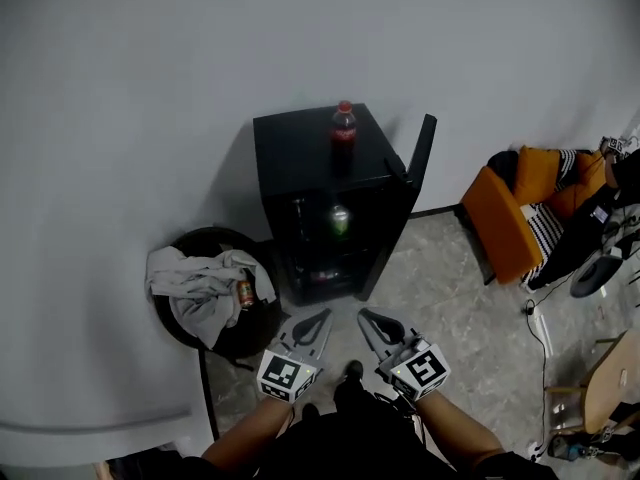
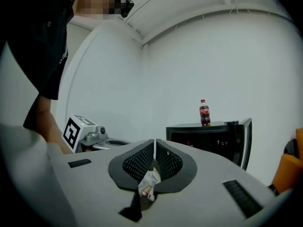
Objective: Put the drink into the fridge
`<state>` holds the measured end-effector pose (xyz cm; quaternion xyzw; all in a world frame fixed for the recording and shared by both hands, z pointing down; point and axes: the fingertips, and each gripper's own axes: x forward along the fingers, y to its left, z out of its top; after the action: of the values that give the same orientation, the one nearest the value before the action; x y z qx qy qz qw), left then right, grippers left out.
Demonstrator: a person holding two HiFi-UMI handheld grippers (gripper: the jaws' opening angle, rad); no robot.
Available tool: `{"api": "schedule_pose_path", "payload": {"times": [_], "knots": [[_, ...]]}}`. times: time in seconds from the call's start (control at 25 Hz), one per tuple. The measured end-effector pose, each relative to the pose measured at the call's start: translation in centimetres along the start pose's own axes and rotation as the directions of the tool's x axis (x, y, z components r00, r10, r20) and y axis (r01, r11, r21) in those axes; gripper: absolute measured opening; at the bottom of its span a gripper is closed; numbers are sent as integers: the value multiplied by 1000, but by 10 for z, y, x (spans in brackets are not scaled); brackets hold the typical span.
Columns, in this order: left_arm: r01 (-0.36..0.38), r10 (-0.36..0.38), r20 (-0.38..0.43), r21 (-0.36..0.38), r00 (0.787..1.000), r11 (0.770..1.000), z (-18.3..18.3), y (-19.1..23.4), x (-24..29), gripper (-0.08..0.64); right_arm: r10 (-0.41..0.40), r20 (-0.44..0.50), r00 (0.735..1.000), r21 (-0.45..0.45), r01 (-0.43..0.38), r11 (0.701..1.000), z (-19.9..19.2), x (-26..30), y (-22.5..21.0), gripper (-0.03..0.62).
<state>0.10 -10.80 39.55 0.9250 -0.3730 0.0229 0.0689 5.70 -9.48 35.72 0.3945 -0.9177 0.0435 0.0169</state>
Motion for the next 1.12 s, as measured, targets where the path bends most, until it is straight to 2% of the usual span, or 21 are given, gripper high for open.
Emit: {"api": "schedule_pose_path", "payload": {"times": [0.16, 0.32, 0.44, 0.6, 0.84, 1.12], "knots": [[23, -23, -4, -39, 1000, 999, -9, -9, -56, 11, 8, -21, 1000, 50, -7, 999, -9, -22, 51, 31], [92, -96, -38, -77, 995, 993, -34, -32, -94, 11, 17, -58, 998, 34, -15, 999, -25, -36, 93, 31], [128, -132, -24, -120, 991, 985, -37, -52, -111, 11, 50, -59, 997, -14, -50, 999, -18, -51, 117, 31], [213, -219, -32, -131, 975, 968, -26, -85, -113, 11, 65, -59, 996, -7, -66, 998, -13, -74, 118, 31], [221, -225, -41, -90, 973, 971, -4, -122, -112, 11, 115, -16, 993, 5, -115, 993, 0, -106, 126, 31], [229, -233, -56, -78, 971, 970, -5, -150, -111, 11, 147, -35, 989, 5, -147, 989, -8, -136, 117, 29]]}}
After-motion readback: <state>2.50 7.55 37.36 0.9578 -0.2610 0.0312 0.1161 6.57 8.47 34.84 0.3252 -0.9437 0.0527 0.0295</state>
